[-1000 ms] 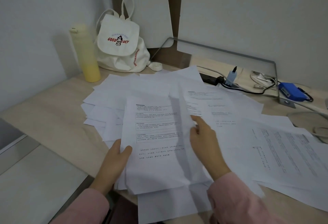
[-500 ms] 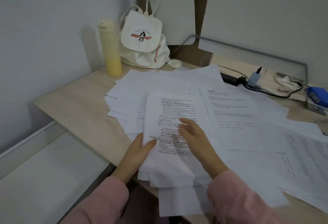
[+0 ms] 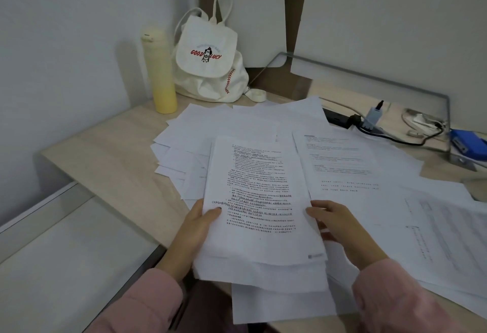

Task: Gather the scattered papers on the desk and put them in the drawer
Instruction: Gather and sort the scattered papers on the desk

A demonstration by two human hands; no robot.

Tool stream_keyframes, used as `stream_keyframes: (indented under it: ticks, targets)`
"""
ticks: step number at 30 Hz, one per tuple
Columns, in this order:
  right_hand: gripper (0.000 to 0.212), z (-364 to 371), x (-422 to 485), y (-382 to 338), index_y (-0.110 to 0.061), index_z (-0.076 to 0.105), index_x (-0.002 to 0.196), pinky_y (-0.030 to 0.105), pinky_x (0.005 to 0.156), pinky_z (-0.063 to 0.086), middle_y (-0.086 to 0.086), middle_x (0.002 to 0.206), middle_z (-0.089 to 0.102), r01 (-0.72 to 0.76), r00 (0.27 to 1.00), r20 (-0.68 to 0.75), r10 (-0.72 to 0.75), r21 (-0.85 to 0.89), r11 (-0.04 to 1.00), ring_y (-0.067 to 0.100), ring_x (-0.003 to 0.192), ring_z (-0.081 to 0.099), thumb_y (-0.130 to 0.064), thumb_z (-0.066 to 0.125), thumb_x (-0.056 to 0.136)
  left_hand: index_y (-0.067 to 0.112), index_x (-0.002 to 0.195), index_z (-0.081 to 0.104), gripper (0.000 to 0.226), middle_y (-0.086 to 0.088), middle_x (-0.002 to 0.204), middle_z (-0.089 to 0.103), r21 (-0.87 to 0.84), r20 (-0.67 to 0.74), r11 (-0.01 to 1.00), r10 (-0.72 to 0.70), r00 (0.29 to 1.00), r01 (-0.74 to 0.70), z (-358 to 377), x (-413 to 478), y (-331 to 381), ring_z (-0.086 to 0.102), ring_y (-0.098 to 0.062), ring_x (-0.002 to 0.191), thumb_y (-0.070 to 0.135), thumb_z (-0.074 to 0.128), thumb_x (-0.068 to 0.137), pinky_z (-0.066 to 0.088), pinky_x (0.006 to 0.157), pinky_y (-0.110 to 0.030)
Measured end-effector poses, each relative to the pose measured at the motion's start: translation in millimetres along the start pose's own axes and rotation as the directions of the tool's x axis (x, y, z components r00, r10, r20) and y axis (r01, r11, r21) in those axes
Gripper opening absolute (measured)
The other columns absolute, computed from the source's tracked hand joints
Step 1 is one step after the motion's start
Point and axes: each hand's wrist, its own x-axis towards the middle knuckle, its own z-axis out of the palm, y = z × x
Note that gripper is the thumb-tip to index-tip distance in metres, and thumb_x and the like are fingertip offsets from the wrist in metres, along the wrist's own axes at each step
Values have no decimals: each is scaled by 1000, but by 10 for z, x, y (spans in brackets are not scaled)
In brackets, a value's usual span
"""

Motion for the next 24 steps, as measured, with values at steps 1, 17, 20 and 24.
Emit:
stream_keyframes:
  ticks: [1,17,20,24]
  targets:
    - [9,36,-3,-2,-12,61,96,22,57,42,9,91,62,20,1000,-12,-21,-36,999,20,71,55,-16,58,88,13,115,56,25,0,101,67,8,40,1000,-10,999,10,-11,-10,-14,64,-13,84,5,50,92,51,67,-22]
    - [27,-237,-13,-155,-8,60,113,39,82,53,8,99,69,131,991,-29,-128,174,976,27,88,66,-5,57,86,24,124,52,36,8,117,64,118,149,986,100,984,-118,258,-126,351,61,-14,107,7,49,93,49,92,-32]
    - [20,-585,55,-170,-11,62,103,42,86,50,11,96,67,173,974,-166,-151,132,976,31,89,63,-2,54,87,24,124,54,34,8,118,66,169,246,974,108,963,-152,661,-20,448,62,-14,108,11,50,93,47,99,-38]
    - [12,-994,289,-69,-7,60,91,40,79,47,13,92,64,153,940,-313,-134,37,988,29,82,59,-2,50,87,19,124,54,33,4,114,62,337,336,929,34,941,-154,1258,149,517,60,-16,108,11,49,92,44,95,-29]
